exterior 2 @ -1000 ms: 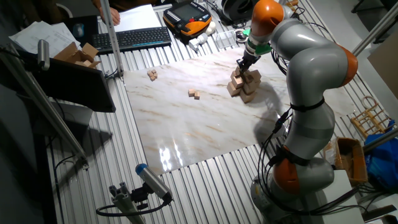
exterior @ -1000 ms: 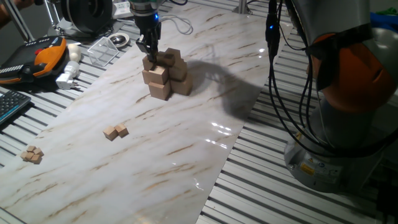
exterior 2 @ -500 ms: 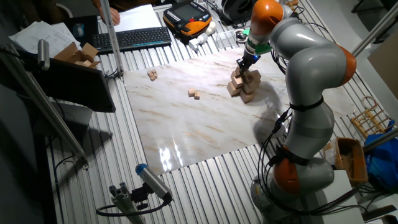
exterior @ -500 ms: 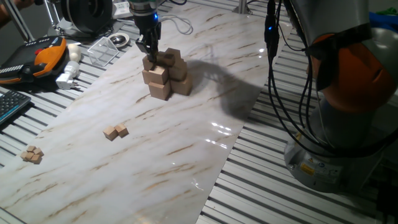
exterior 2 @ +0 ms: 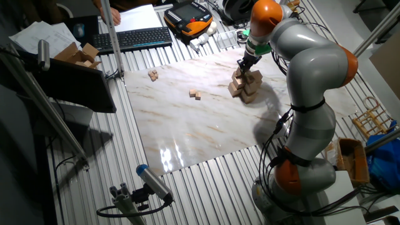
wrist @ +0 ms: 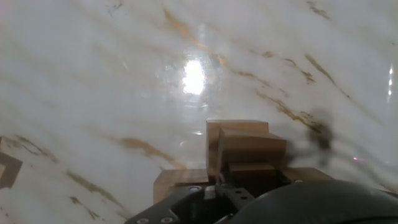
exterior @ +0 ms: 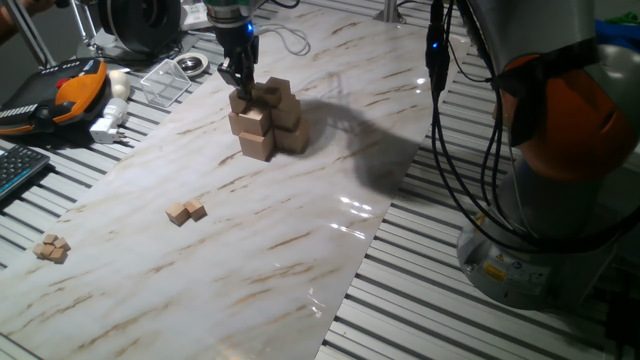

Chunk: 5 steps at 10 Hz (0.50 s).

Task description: Stack the blocks into a cross shape

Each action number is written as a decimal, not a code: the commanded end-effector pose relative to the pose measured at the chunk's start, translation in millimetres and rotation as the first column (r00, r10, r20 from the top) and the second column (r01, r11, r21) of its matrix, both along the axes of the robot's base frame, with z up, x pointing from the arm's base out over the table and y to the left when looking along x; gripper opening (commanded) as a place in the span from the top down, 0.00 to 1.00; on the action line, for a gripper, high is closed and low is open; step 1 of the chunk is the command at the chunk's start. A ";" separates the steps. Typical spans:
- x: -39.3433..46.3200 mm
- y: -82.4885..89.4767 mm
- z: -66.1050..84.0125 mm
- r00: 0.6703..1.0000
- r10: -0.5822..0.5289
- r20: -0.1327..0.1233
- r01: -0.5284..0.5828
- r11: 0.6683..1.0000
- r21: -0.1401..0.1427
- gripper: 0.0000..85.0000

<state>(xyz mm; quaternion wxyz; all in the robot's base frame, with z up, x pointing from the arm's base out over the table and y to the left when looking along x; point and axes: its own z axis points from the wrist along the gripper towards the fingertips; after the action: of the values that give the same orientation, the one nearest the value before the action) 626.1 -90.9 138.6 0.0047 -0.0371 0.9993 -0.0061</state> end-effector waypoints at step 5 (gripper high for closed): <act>0.7 0.5 1.1 1.000 -0.003 0.003 0.003 1.000 -0.002 0.40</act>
<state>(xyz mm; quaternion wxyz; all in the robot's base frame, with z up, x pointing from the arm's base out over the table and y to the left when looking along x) 626.9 -90.4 139.8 0.0059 -0.0357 0.9993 -0.0071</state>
